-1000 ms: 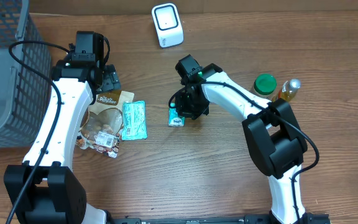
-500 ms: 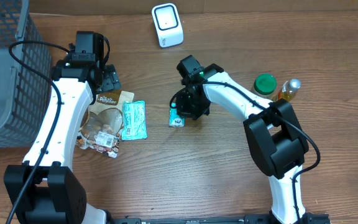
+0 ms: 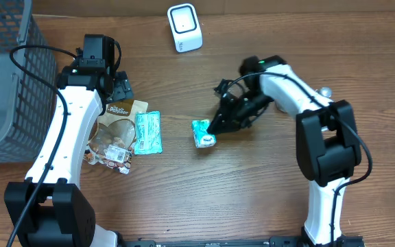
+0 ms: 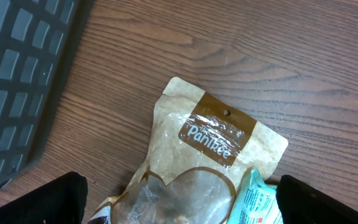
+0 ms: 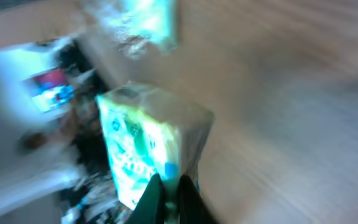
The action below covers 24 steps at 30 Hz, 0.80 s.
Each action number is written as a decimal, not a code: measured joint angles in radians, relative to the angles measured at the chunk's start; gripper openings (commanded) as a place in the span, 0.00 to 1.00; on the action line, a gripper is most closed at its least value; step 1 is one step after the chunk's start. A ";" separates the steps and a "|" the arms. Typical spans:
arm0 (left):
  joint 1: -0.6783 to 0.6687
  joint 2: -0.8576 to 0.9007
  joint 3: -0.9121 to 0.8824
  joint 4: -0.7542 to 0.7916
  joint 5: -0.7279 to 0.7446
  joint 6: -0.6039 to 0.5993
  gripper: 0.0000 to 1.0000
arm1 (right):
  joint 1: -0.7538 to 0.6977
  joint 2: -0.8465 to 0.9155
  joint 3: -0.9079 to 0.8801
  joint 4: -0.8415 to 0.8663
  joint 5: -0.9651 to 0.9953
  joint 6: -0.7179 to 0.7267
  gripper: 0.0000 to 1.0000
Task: Scan the item barcode
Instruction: 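Lift the tissue pack and carry it rightward with the right gripper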
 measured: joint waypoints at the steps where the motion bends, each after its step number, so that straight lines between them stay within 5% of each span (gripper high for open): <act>1: 0.000 0.000 0.000 0.000 0.000 0.000 1.00 | -0.018 0.000 0.000 -0.072 -0.052 -0.089 0.04; 4: 0.000 0.000 0.000 0.000 0.000 0.000 1.00 | -0.065 -0.003 0.001 -0.241 -0.167 -0.329 0.04; 9: 0.000 0.000 0.000 0.000 0.000 0.000 1.00 | -0.134 -0.016 0.001 -0.273 -0.254 -0.537 0.04; 24: 0.000 0.000 0.000 0.000 0.000 0.000 1.00 | -0.148 -0.144 0.001 -0.273 -0.367 -0.620 0.04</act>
